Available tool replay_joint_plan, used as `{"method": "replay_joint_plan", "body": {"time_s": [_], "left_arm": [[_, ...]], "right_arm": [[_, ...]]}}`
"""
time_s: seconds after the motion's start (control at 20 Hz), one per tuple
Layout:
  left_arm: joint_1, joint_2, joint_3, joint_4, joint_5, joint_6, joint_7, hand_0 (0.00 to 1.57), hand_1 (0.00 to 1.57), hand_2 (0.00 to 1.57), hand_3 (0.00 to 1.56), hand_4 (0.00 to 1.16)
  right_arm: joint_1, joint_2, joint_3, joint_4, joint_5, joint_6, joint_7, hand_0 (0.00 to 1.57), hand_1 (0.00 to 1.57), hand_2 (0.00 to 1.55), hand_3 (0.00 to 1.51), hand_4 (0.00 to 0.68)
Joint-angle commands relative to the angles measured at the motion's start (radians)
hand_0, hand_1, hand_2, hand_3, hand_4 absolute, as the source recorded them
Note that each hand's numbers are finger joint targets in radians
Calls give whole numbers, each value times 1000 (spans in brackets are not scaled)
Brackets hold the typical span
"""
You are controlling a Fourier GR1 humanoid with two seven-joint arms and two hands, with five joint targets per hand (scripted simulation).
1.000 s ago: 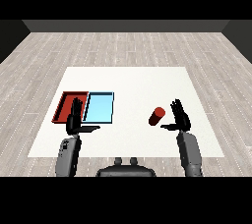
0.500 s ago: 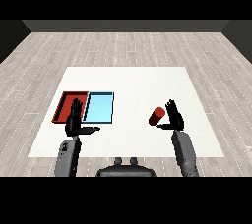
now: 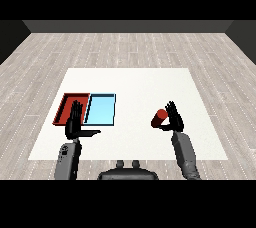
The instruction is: Pick the red can and put it in the red box
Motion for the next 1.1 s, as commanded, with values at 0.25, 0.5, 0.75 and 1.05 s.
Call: {"method": "replay_joint_plan", "body": {"time_s": [0.25,0.5,0.75,1.05], "left_arm": [[0,20,22,-77,31,2,81,0,0,0,0,0],[-50,-6,10,21,1,29,28,0,0,0,0,0],[30,9,5,-2,7,-21,-13,0,0,0,0,0],[-38,-2,4,27,2,6,-2,0,0,0,0,0]], "right_arm": [[-52,13,9,145,-1,10,-70,0,0,0,0,0],[-60,-39,-5,136,-24,47,-66,0,0,0,0,0],[-149,-30,-2,199,-9,-13,-38,0,0,0,0,0],[-142,-9,5,237,-9,-25,-71,0,0,0,0,0]]}}
